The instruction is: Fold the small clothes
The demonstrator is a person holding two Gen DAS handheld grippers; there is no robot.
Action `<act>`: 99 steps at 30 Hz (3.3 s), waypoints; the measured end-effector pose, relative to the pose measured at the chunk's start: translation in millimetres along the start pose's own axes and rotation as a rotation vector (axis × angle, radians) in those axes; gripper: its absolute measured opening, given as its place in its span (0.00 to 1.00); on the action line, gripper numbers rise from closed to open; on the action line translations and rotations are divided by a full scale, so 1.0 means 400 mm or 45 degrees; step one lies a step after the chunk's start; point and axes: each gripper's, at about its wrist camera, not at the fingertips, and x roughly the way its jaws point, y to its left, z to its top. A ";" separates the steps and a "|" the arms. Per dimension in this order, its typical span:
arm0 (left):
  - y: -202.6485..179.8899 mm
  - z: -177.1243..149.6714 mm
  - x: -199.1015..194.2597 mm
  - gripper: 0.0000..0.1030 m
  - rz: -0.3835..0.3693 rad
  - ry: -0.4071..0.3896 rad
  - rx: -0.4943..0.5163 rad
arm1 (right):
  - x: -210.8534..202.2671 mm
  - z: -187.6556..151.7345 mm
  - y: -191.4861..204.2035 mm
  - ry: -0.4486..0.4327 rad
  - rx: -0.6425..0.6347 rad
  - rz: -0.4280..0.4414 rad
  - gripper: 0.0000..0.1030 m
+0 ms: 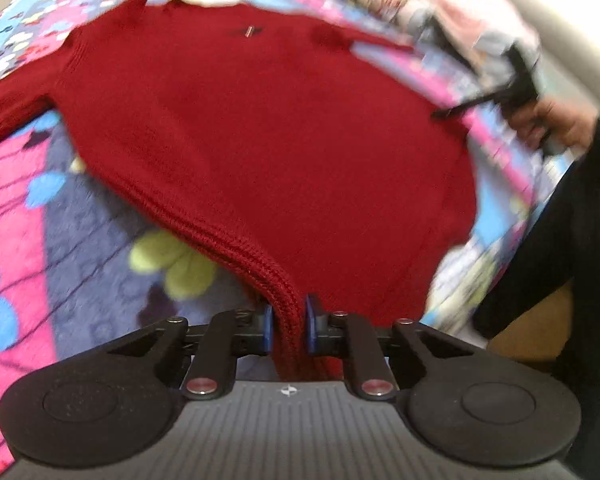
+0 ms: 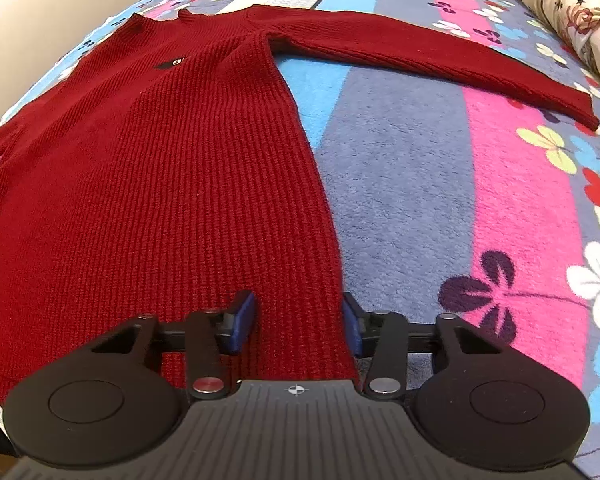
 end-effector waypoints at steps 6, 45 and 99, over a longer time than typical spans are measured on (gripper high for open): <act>0.020 -0.030 0.014 0.14 0.088 0.063 0.012 | -0.022 0.003 -0.013 -0.002 0.040 0.042 0.19; 0.103 0.000 -0.082 0.40 0.313 -0.184 -0.182 | -0.110 0.024 0.031 -0.115 -0.075 -0.087 0.39; 0.160 0.346 -0.177 0.82 1.256 -0.686 -0.315 | -0.124 0.127 0.041 -0.424 0.030 -0.101 0.64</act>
